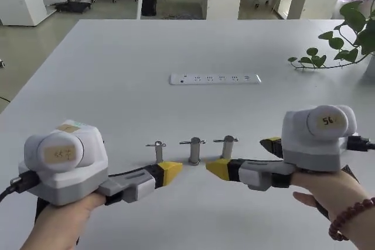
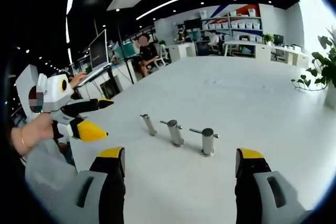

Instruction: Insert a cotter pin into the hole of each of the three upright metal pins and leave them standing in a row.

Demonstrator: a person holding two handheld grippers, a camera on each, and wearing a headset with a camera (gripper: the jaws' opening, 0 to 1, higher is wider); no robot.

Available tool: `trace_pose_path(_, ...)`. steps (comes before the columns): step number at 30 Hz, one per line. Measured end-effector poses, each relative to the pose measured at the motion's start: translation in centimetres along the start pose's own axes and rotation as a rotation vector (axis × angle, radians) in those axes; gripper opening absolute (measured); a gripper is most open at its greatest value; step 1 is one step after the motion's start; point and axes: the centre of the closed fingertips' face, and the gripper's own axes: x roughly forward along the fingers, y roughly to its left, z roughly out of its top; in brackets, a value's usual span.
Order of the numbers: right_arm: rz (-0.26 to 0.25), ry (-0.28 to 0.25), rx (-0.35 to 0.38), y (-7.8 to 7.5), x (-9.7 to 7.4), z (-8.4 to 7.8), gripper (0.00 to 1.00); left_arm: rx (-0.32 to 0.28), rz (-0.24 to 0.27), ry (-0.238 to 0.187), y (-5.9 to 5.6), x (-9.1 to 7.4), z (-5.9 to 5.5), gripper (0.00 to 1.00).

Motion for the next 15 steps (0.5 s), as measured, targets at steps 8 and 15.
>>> trace_pose_path(8, -0.033, -0.003, -0.034, 0.1, -0.8, -0.6, 0.88, 0.028, 0.004, -0.003, -0.4, -0.4, 0.4, 0.99)
trace_pose_path(15, -0.049, 0.008, -0.052, 0.3, -0.9, -1.3, 0.85, 0.049, 0.009, 0.017, -0.4, -0.8, -0.1, 0.99)
